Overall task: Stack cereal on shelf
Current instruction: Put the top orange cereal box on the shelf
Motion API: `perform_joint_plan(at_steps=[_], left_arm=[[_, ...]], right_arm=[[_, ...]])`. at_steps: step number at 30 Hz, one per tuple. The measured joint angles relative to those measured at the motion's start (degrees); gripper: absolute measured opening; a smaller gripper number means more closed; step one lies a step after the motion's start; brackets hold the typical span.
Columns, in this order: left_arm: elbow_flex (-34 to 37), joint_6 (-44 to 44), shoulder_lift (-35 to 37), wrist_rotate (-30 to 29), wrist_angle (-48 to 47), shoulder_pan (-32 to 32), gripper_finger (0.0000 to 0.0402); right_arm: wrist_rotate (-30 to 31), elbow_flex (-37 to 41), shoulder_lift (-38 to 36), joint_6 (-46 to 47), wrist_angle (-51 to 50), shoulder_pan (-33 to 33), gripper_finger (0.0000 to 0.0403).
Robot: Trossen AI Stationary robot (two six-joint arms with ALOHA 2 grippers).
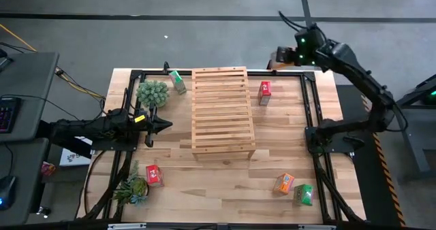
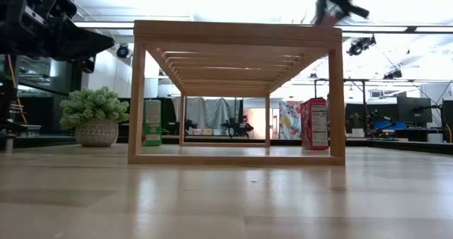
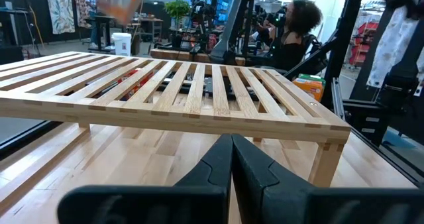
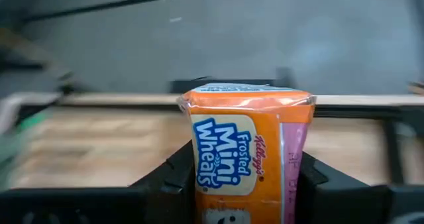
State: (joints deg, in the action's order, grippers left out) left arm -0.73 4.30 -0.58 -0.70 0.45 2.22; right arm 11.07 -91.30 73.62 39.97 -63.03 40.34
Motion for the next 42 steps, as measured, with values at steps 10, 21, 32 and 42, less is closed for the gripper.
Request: perform_joint_plan(at_steps=[10, 21, 32, 42], left_arm=[[-0.01, 0.02, 0.02, 0.0, 0.0, -0.01, 0.0], [0.01, 0.02, 0.0, -0.01, 0.02, -0.02, 0.0], [0.0, 0.02, 0.02, -0.01, 0.02, 0.0, 0.0], [0.0, 0.02, 0.01, 0.01, 0.02, -0.01, 0.0]], right_arm=[[6.23, -28.93, 20.72, 0.04, -17.84, -17.71, 0.0129], [6.68, -34.28, 32.38, 4.3, -19.69, -18.54, 0.0129], [8.2, -34.19, 35.13, 14.03, -20.13, -18.47, 0.0164], [8.24, -34.19, 35.24, 14.05, -19.37, -18.3, 0.0209]])
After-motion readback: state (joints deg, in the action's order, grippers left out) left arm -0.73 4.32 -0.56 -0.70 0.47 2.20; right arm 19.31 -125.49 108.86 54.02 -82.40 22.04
